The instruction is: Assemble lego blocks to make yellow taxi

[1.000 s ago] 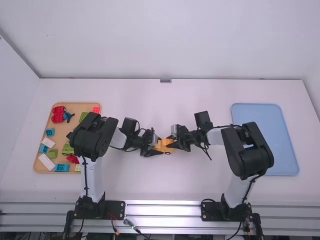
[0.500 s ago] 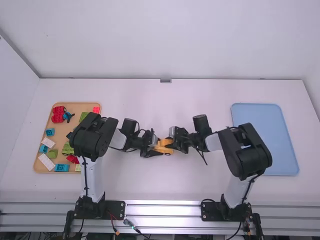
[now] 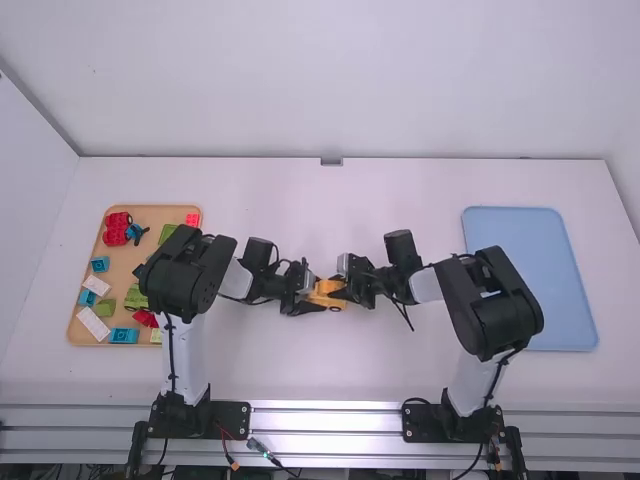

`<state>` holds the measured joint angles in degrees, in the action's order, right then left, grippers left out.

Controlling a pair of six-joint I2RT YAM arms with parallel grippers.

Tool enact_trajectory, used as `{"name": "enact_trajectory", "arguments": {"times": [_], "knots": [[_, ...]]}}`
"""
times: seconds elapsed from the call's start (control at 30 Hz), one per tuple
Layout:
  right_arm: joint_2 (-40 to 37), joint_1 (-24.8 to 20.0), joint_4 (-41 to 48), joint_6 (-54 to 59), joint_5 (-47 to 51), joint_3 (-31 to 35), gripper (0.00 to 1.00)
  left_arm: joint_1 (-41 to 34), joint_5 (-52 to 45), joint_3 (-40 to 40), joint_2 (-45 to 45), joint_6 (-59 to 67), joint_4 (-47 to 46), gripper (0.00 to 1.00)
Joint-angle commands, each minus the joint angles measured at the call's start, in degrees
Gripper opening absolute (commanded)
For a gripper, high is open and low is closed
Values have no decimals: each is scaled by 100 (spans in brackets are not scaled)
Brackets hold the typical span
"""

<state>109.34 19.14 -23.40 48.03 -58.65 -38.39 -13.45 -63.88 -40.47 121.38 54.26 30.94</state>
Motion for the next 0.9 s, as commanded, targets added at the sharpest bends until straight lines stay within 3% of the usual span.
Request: {"name": "enact_trajectory", "arguments": {"times": [0.0, 0.47, 0.87], "knots": [[92, 66, 9, -24, -133, 17, 0, -57, 197, 103, 83, -2, -44, 48], [361, 227, -337, -323, -120, 13, 0, -59, 293, 68, 83, -214, -26, 47], [361, 459, -317, -411, 444, 22, 0, -57, 330, 57, 83, -219, -31, 47]]}}
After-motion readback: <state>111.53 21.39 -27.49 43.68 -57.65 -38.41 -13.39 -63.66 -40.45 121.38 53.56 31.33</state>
